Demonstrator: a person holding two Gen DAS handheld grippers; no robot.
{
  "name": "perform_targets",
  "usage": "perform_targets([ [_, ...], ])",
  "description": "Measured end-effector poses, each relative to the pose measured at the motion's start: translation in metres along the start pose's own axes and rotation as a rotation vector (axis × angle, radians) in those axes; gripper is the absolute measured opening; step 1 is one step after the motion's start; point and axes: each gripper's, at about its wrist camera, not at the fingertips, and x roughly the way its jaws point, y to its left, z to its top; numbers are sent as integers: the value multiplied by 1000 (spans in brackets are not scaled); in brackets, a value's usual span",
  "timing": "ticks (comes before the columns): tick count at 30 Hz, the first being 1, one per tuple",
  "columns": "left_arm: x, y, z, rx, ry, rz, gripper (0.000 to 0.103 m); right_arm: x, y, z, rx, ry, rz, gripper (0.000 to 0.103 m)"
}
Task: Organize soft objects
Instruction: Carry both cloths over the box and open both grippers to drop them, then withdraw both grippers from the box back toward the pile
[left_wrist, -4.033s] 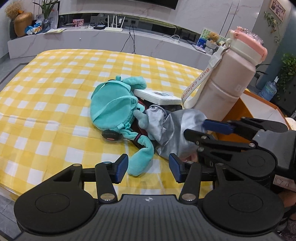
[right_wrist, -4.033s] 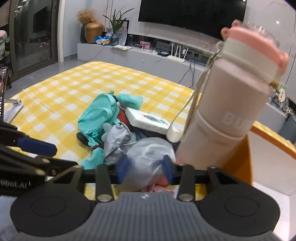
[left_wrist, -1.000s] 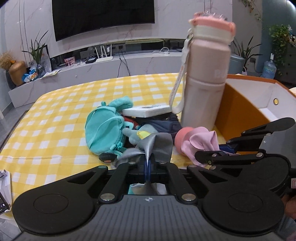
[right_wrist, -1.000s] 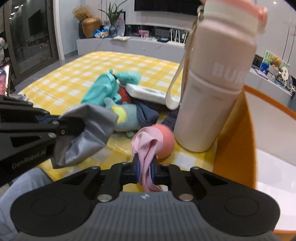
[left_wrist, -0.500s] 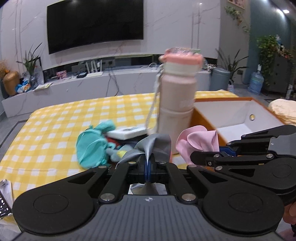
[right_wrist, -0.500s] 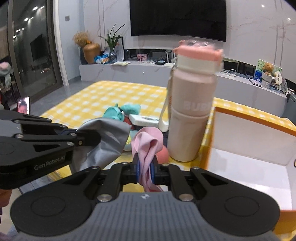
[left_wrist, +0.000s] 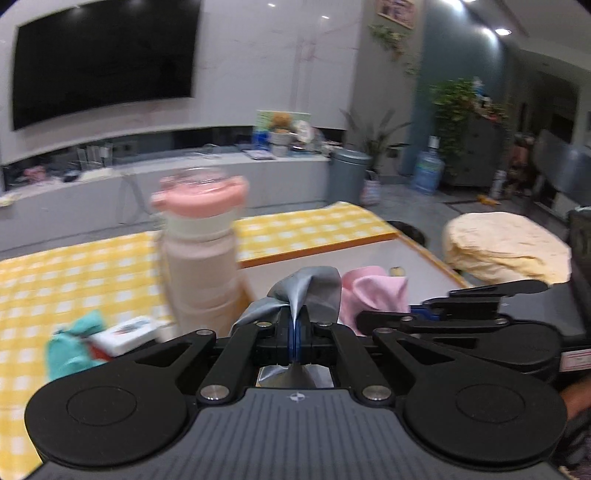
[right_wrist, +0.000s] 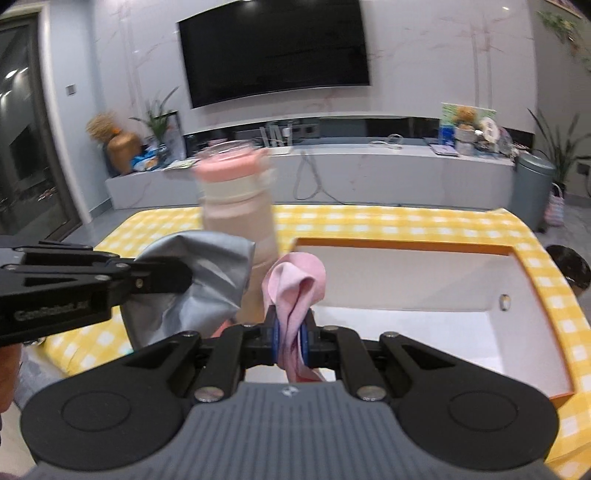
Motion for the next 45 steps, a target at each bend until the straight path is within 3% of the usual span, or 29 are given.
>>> perform_targets([
  [4, 32, -11, 15, 6, 83, -75, 1, 13, -32, 10, 39, 108, -10, 9],
  [12, 100, -21, 22, 1, 319, -154, 1, 64, -94, 14, 158, 340, 0, 9],
  [23, 150, -34, 5, 96, 502, -57, 1, 104, -115, -6, 123, 511, -14, 10],
  [32, 171, -39, 0, 117, 543, -31, 4, 114, -115, -10, 91, 545, -31, 18],
  [36, 172, -38, 1, 109, 537, -21, 13, 112, -115, -8, 77, 545, -35, 20],
  [41, 163, -40, 7, 113, 499, -3, 29, 115, -112, -8, 63, 539, -55, 32],
  [45, 150, -40, 13, 103, 448, -18, 32, 108, -109, -3, 52, 524, -53, 35],
])
